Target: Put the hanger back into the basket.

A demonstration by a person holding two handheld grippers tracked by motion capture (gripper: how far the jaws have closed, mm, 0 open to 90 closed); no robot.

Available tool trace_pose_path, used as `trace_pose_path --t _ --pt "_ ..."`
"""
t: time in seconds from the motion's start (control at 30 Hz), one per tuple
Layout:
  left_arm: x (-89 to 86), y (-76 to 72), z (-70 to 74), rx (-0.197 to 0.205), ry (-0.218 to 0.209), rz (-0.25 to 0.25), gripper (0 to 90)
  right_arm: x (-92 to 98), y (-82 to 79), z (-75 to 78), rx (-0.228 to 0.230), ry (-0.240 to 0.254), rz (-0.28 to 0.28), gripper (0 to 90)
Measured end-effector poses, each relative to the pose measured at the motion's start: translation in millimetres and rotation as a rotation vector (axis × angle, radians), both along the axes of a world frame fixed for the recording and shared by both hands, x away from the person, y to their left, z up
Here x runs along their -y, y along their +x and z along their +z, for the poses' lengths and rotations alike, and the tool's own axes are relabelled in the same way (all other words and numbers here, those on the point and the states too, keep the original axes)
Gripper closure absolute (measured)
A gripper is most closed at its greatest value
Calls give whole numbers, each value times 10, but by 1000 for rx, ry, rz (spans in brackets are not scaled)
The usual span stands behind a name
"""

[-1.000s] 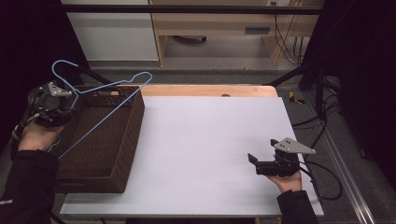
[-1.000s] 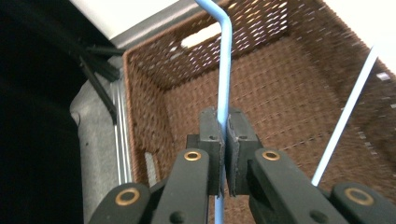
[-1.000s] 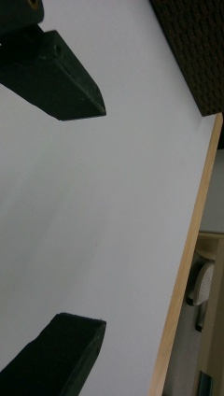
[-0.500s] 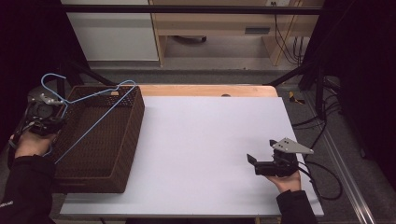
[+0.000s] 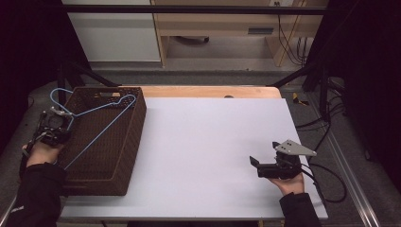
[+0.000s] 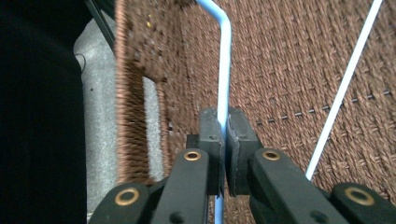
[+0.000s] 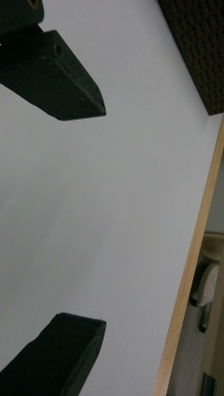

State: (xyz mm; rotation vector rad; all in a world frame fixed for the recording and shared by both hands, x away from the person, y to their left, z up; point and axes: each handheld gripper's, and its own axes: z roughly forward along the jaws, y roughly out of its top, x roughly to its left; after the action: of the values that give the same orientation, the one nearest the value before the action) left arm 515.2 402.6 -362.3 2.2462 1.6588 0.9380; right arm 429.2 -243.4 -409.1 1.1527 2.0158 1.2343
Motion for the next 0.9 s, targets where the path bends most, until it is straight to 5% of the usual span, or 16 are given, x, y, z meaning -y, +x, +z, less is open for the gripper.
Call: trace_pose_path --t 0.43,0.5,0.63,0.73,0.9 --pt "119 66 -259 -74 -69 -40 855 3 -4 9 3 6 1 13" --pt "120 51 -246 -65 -81 -44 774 1 -5 8 4 6 1 13" --pt "85 -25 -148 -22 -144 -63 658 -3 -4 7 5 5 3 13" --pt "68 -131 -42 58 -227 -82 543 -7 -1 3 6 7 6 13" --pt "167 -335 91 181 -299 -154 452 3 -7 13 9 14 6 13"
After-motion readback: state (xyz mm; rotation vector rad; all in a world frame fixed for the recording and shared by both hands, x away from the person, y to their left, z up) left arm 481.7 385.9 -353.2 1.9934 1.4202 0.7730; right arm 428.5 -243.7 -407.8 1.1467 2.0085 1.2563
